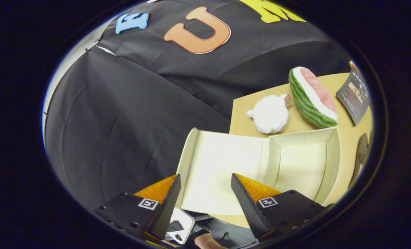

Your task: Open the storage box then place both shoes into the box .Put the left shoe in first, then the right shoe, with the right side of both shoes facing outward in a uniform manner.

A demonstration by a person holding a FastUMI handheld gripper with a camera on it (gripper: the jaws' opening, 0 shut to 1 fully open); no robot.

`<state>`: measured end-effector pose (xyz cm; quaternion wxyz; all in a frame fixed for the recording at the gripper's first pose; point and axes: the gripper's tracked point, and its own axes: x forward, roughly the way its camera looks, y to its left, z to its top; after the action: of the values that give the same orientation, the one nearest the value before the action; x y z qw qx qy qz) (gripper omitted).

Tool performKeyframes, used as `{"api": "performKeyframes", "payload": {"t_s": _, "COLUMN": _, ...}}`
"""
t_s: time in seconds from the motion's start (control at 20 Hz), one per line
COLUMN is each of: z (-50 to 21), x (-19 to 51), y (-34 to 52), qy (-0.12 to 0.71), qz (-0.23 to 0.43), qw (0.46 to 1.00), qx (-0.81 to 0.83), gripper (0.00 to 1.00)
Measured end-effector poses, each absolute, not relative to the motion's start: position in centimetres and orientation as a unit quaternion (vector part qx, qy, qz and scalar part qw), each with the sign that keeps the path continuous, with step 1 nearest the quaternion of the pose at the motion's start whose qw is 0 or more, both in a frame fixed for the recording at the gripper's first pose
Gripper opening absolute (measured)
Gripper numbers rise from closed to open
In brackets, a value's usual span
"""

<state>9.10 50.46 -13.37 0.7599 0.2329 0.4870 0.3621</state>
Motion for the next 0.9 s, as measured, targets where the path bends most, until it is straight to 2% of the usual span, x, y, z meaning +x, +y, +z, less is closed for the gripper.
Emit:
{"api": "performKeyframes", "payload": {"t_s": 0.1, "z": -13.2, "x": 9.7, "y": 48.7, "qy": 0.48, "qz": 0.361, "qw": 0.766, "qx": 0.231, "gripper": 0.95}}
{"api": "performKeyframes", "payload": {"t_s": 0.55, "z": -19.3, "x": 12.3, "y": 36.3, "qy": 0.454, "qz": 0.317, "qw": 0.821, "qx": 0.138, "gripper": 0.96}}
{"api": "performKeyframes", "payload": {"t_s": 0.9, "z": -27.1, "x": 14.3, "y": 22.2, "qy": 0.487, "qz": 0.236, "qw": 0.834, "qx": 0.107, "gripper": 0.96}}
